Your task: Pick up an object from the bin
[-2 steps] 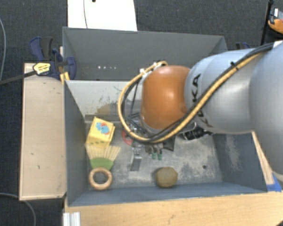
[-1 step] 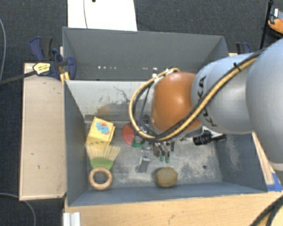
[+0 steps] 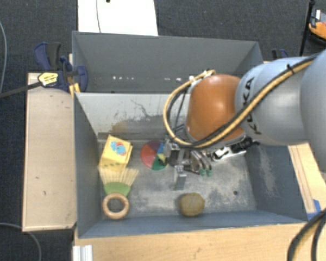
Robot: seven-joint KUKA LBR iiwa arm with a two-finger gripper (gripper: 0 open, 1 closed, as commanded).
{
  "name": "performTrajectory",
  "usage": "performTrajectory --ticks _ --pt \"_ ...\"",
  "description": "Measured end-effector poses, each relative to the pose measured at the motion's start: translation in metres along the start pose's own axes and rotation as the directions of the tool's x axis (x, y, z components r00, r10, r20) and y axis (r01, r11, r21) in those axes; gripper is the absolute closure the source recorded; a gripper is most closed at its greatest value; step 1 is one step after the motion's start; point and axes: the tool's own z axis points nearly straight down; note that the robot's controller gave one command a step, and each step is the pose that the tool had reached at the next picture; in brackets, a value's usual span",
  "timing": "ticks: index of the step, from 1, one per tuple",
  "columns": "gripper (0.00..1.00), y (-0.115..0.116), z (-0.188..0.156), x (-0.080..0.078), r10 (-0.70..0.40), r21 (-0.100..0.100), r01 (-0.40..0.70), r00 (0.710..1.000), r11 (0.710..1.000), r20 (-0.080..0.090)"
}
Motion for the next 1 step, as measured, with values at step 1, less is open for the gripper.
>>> performTrajectory --ticks 1 --pt "0.0 -0.0101 -0.0043 -0.0124 0.205 0.003 -0.205 0.979 0.979 0.0"
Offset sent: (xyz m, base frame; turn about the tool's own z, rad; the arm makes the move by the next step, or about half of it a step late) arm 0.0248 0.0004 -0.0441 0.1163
